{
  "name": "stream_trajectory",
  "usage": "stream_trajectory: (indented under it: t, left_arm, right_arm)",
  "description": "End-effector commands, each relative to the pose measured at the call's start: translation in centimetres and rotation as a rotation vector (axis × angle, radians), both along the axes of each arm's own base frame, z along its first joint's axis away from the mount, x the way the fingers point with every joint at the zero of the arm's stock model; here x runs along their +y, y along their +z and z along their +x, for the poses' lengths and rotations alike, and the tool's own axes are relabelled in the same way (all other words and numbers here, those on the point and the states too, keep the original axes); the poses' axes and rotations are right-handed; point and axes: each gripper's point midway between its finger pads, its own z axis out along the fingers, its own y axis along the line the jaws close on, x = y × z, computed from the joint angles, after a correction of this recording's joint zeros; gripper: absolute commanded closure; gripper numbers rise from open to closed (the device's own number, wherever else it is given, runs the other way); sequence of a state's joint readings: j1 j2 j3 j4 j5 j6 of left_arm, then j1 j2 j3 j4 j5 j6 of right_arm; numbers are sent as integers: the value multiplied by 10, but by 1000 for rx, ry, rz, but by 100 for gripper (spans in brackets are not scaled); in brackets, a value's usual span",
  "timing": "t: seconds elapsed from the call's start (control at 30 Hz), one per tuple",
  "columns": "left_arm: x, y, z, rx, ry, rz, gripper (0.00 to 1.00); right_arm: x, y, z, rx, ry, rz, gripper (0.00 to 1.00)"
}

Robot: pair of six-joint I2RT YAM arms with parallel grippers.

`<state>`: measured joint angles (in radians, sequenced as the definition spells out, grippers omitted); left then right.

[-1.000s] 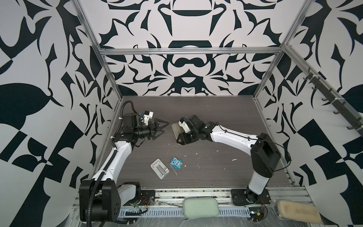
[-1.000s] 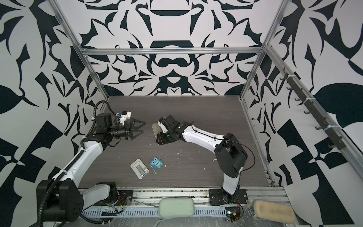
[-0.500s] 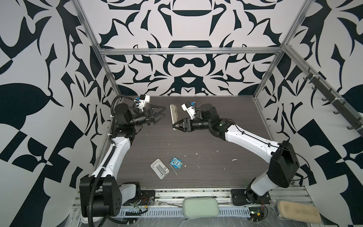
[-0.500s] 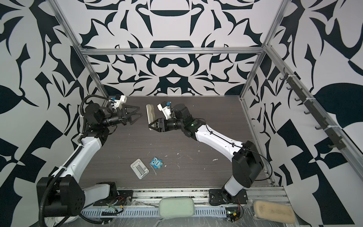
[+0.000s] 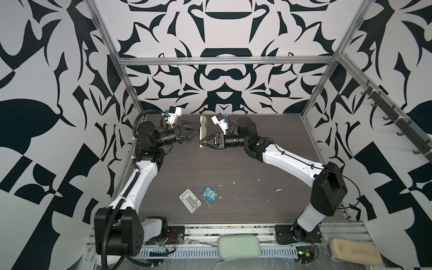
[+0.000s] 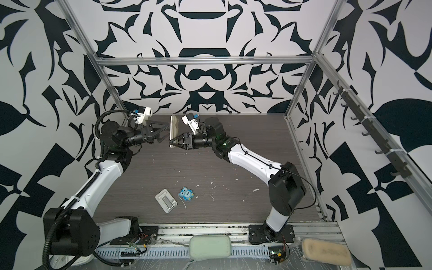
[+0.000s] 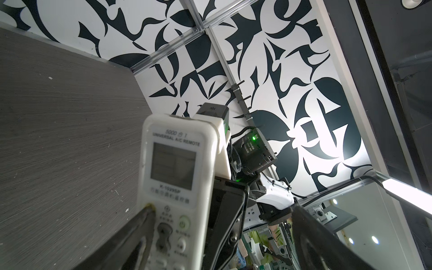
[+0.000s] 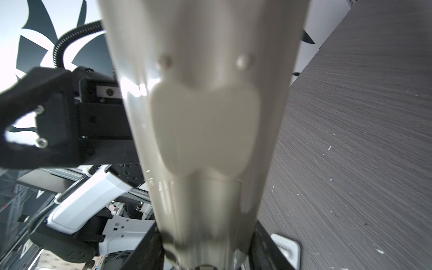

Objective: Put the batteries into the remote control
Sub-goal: 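Raise the remote toward the left gripper while the left gripper grasps it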

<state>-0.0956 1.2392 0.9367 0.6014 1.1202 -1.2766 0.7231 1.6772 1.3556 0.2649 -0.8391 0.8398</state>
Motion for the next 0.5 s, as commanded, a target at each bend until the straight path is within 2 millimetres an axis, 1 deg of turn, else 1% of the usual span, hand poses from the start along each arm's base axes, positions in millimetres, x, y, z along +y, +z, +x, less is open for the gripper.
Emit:
stream_trajectory:
  t: [0.0,0.1,0.23,0.33,0.47]
  left_arm:
    - [-1,5,-2,-22,3,6,6]
    - [-1,3,-1,-13,1,8,6]
    - [-1,5,1,-18,-3,10,7]
    - [-2,4,-1,-19,-11,11,8]
    - [-7,-2,-2,-9,-22,13,11]
  right_arm:
    - [-3,63,-19,-139,75,146,96]
    - [-4,69,-22,-148,96,155,97]
    - [-3,66,-25,-144,113,153,98]
    - [-3,69,-26,-145,118,161,98]
    - [0,68,-27,-134,138,164,98]
